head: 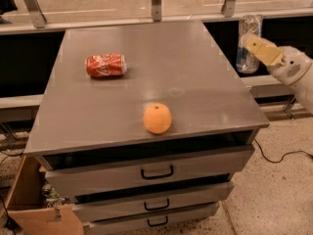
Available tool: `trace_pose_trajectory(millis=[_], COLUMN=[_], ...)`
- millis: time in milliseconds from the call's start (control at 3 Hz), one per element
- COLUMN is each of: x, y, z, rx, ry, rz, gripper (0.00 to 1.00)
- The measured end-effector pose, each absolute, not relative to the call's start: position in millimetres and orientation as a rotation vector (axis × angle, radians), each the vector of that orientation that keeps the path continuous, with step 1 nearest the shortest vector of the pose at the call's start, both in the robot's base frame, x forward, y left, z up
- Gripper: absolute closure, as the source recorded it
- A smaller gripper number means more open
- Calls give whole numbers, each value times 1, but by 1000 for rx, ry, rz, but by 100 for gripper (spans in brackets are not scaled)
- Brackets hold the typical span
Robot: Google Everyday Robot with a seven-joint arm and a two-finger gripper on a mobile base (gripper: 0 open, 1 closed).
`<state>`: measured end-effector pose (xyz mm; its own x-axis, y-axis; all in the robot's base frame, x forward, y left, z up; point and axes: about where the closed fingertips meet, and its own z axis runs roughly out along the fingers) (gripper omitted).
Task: Place redbull can upright
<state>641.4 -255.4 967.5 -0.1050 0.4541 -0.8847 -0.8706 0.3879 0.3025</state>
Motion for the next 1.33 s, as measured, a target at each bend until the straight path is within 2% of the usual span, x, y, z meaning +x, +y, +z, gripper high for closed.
trace_pose_trajectory(millis=[1333], x=[617], y=[-250], z=[924], rx=[-504], ry=[1038], rz=[1352], gripper=[100])
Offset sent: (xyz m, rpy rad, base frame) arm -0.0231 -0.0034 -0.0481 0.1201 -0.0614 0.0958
